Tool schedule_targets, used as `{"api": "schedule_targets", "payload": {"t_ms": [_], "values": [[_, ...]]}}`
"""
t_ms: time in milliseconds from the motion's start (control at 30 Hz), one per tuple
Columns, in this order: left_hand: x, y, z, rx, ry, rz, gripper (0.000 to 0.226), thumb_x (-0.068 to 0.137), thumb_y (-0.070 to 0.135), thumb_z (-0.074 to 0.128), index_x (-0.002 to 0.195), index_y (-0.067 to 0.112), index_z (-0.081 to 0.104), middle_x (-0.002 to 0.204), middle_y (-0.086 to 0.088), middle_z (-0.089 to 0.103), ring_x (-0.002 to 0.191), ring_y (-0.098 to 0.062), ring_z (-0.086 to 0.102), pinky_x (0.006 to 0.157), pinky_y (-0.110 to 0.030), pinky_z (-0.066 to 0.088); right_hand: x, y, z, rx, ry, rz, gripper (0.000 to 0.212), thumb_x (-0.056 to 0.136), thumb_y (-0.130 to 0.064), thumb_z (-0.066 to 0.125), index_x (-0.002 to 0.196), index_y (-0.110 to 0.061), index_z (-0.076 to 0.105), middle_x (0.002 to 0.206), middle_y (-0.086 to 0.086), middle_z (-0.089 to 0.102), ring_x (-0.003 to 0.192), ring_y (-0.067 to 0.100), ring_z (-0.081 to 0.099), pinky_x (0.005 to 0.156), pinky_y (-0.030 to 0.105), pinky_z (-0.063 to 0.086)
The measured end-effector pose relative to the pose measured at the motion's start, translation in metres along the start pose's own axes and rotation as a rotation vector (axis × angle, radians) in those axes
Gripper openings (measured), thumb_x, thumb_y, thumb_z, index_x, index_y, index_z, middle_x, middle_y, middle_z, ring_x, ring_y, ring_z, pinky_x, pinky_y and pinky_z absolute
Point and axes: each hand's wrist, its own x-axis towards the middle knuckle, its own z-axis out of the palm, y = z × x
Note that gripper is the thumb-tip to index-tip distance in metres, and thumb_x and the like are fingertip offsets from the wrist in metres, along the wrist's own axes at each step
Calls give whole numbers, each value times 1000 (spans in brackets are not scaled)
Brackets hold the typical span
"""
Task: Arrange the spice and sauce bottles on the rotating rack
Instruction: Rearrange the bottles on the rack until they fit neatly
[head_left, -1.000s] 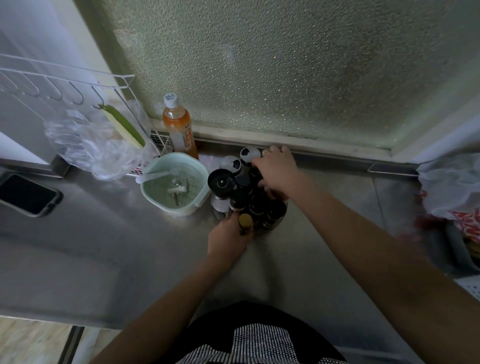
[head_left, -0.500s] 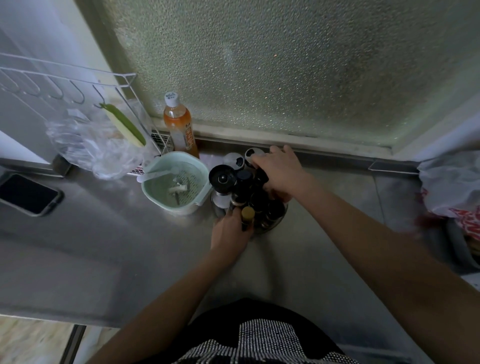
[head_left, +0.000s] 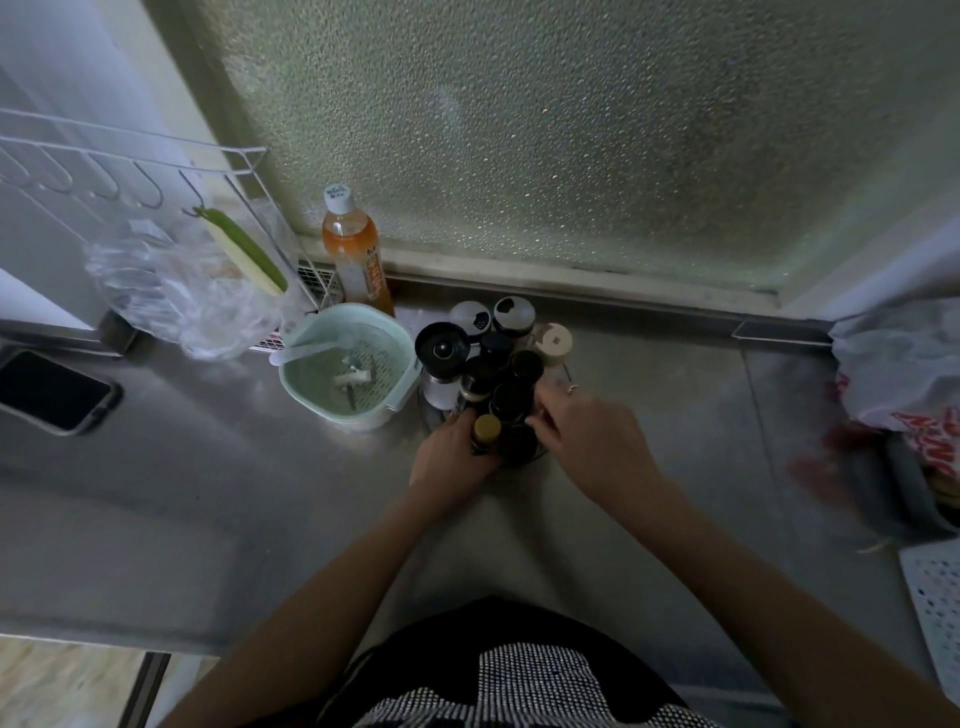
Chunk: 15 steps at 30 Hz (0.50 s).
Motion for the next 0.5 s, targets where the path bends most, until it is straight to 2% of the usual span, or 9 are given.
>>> {"api": "schedule_targets", "payload": {"t_ms": [100, 167, 267, 333, 433, 500], "values": [[-1, 1, 0, 2, -1, -18, 42, 78, 34, 68, 113, 14, 54, 119, -12, 63, 107, -32, 59, 83, -39, 48, 7, 11, 15, 60, 64, -83, 16, 87, -23, 60, 95, -10, 58, 94, 10, 64, 86, 29, 61, 68, 33, 45], [-2, 2, 1, -5, 10, -21, 42, 79, 32, 68, 114, 13, 54, 119, -12, 63, 108, -33, 59, 82, -37, 46, 12, 22, 25, 71, 201, -115, 11, 84, -18, 61, 88, -8, 61, 87, 10, 66, 80, 29, 61, 71, 34, 47], [-3, 4, 4, -27, 17, -20, 41, 79, 33, 67, 112, 14, 54, 115, -13, 65, 106, -33, 59, 80, -36, 46, 24, 27, 28, 281, 298, -50, 12, 83, -16, 62, 93, -9, 61, 92, 8, 65, 85, 27, 57, 78, 32, 45], [-2, 4, 5, -42, 19, -19, 38, 78, 32, 67, 108, 13, 55, 112, -12, 66, 104, -33, 60, 79, -37, 47, 28, 27, 31, 404, 329, 19, 23, 82, -17, 64, 103, -10, 59, 102, 8, 63, 95, 26, 56, 84, 35, 47], [-2, 3, 6, -62, 24, -14, 34, 77, 29, 66, 105, 14, 56, 111, -11, 66, 103, -32, 60, 77, -34, 46, 22, 32, 38, 484, 408, 147, 52, 75, -21, 72, 121, -13, 49, 118, 9, 55, 109, 23, 50, 93, 36, 46], [-2, 3, 5, -67, 29, -9, 34, 78, 29, 66, 107, 14, 57, 112, -11, 66, 103, -31, 60, 75, -31, 43, 14, 34, 40, 610, 449, 291, 67, 70, -23, 78, 126, -17, 42, 121, 7, 49, 106, 21, 50, 89, 30, 46]]}}
